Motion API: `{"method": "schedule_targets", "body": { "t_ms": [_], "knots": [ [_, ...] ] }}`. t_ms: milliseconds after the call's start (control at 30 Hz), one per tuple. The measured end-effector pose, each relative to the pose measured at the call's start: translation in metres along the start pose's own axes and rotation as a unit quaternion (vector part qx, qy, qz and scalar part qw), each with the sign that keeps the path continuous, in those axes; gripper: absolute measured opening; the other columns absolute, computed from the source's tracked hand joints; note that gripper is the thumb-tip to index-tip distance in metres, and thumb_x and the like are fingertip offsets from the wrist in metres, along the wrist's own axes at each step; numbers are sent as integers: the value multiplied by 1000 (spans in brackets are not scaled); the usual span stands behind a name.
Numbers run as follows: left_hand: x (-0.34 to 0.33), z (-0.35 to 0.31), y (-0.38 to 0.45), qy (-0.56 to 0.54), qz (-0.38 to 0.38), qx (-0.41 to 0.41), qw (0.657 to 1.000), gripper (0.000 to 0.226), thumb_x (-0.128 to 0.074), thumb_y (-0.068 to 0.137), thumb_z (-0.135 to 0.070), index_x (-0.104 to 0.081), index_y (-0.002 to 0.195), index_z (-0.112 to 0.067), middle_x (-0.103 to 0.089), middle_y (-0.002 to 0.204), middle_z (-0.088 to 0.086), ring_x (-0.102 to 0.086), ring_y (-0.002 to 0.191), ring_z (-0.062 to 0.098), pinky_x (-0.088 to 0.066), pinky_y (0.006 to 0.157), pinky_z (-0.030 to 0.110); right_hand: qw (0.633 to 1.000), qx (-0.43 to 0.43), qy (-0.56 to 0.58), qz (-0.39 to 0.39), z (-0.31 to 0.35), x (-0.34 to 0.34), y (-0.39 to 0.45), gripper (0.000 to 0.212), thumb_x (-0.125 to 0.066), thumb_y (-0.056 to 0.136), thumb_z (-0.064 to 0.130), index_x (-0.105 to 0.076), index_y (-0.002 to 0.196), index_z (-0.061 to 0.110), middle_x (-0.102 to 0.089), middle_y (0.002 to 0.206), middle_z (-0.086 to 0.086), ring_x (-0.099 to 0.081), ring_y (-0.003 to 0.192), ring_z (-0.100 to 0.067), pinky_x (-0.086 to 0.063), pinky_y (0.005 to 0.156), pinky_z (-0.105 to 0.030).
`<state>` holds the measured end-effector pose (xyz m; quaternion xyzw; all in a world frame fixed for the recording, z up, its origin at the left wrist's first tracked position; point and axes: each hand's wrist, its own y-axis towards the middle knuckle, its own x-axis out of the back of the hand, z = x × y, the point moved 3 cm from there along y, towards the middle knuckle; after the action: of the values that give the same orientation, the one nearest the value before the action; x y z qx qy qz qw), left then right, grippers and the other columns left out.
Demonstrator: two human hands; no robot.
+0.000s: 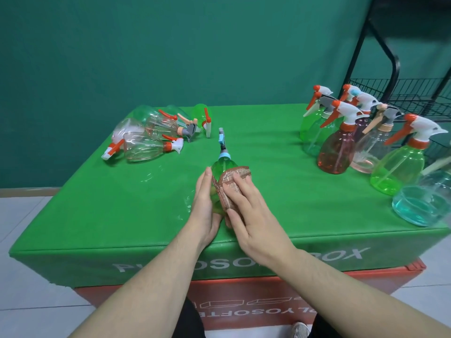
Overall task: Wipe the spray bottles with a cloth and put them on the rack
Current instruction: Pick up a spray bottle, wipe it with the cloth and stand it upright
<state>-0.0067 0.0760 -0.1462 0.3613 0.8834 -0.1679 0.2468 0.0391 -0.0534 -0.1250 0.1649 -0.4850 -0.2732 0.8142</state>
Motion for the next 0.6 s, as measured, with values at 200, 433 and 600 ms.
{"method": "schedule_targets", "body": {
  "t_ms": [200, 433, 600],
  "knots": [
    [-5, -4, -4, -9, 33, 1, 999, 107, -78, 72, -73, -45, 150, -9, -62, 138, 23, -61, 129, 37, -58, 95, 42, 996, -36, 37, -72, 3, 6, 14, 33, -48, 104, 34, -59, 131, 18, -42, 151, 1, -33, 144, -22, -28, 120, -43],
    [-8, -8, -7, -19, 49, 39, 998, 72, -40, 99, -65, -64, 133, -7, -70, 130, 16, -67, 122, 25, -57, 93, 35, 997, -13, -56, -60, 6, 6, 33, 49, -50, 99, 32, -52, 144, 15, -47, 150, -1, -35, 141, -28, -25, 122, -42],
    [-9, -8, -5, 9, 45, 33, 998, 78, -34, 97, -70, -58, 140, -10, -70, 132, 12, -68, 121, 21, -59, 89, 35, 997, -32, -40, -55, 8, 5, 46, 47, -42, 101, 36, -57, 140, 13, -51, 145, -1, -36, 139, -21, -24, 122, -37]
  ]
}}
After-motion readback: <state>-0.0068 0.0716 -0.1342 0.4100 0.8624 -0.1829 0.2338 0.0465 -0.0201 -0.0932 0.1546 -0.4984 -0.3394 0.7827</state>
